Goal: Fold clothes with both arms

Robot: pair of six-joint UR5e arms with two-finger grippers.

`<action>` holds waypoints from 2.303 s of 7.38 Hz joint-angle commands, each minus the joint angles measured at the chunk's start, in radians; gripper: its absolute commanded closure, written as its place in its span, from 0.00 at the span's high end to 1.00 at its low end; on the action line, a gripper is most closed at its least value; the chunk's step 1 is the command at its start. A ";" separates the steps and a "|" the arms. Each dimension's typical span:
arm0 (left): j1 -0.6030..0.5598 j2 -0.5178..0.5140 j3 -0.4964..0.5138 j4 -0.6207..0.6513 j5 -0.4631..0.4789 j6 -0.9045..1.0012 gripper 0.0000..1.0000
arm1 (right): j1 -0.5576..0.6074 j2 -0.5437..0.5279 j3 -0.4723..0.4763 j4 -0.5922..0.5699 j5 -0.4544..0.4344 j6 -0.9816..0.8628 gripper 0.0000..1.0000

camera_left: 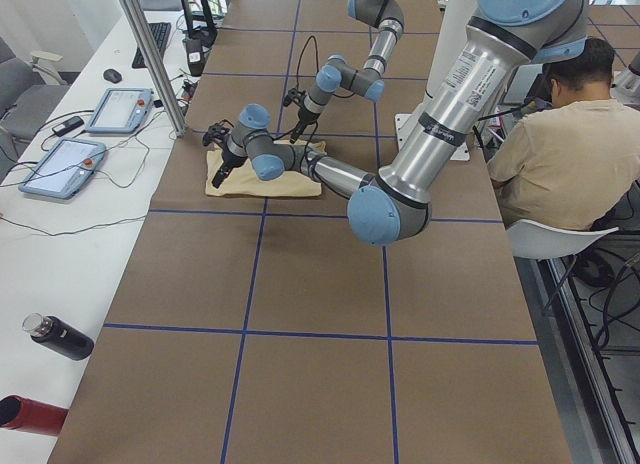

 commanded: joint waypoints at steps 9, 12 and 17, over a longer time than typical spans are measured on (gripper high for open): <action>0.005 0.015 -0.019 0.000 0.000 -0.018 1.00 | -0.011 -0.250 0.372 -0.152 0.009 -0.049 0.00; 0.005 0.015 -0.019 0.000 0.002 -0.020 1.00 | -0.136 -0.466 0.635 -0.179 -0.072 -0.037 0.00; 0.008 0.016 -0.025 0.000 0.000 -0.020 1.00 | -0.121 -0.468 0.655 -0.185 -0.062 -0.118 1.00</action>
